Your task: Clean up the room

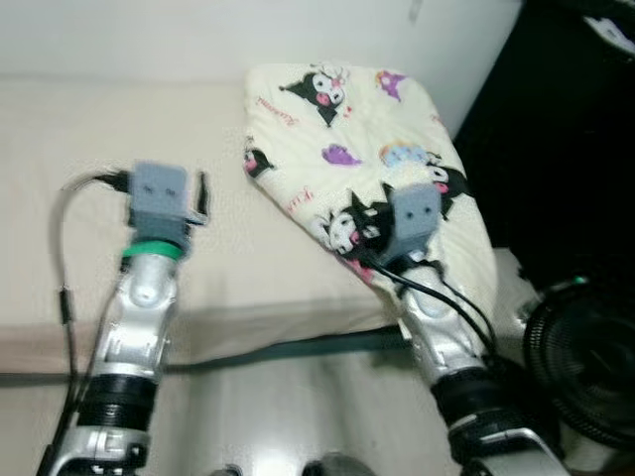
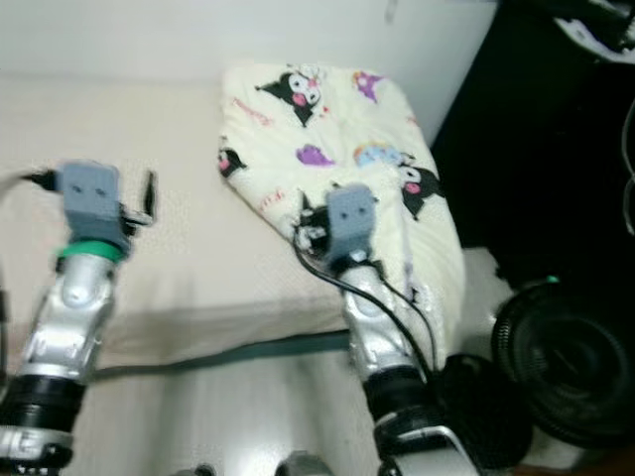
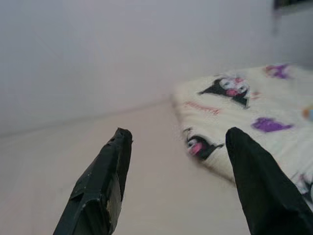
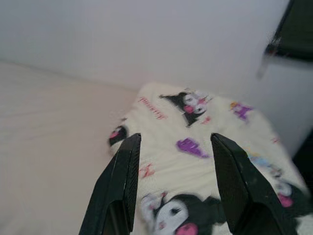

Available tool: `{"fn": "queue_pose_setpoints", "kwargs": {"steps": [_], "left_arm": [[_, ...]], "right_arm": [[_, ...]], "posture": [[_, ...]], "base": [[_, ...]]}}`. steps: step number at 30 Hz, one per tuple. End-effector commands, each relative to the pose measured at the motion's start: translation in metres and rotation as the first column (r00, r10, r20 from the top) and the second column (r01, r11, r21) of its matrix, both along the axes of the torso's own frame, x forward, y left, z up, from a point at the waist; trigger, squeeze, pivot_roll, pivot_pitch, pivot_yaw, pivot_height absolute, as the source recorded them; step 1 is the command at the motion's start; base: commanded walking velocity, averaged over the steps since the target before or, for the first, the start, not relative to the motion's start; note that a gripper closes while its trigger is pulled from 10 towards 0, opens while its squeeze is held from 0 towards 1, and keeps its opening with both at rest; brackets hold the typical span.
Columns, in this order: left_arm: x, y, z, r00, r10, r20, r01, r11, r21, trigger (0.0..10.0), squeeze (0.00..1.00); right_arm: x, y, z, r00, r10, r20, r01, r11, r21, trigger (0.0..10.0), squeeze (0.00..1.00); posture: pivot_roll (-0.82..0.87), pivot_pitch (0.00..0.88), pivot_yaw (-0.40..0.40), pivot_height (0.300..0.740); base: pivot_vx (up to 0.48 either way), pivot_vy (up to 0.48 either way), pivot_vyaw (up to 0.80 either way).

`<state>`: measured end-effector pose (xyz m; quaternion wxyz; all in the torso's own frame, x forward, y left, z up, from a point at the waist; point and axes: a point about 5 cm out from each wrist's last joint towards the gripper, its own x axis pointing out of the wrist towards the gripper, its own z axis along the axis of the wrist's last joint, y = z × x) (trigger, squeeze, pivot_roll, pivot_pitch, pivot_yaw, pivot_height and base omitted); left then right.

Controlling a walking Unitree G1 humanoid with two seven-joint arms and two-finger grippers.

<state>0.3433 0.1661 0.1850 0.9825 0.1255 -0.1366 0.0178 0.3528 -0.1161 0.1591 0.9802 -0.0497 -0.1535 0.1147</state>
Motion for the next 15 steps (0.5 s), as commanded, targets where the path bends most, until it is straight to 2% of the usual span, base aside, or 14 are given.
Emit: {"fn": "queue_pose_setpoints", "kwargs": {"steps": [1, 15], "left_arm": [[-0.0005, 0.0082, -0.0031, 1.000, 0.025, -0.012, -0.025, 1.000, 0.007, 10.0, 0.00], [0.0002, 0.0036, -0.0021, 1.000, 0.008, -0.012, -0.008, 1.000, 0.005, 10.0, 0.00]], "right_arm": [[-0.0007, 0.0034, -0.0020, 1.000, 0.005, -0.010, -0.005, 1.000, 0.011, 10.0, 0.00], [-0.0010, -0.0009, -0.0050, 1.000, -0.016, -0.026, 0.017, 0.999, 0.027, 10.0, 0.00]], "posture": [[-0.05, 0.048, -0.038, 0.740], [-0.05, 0.051, -0.029, 0.740]], "base": [[0.326, 0.000, 0.00], [0.321, 0.000, 0.00]]}}
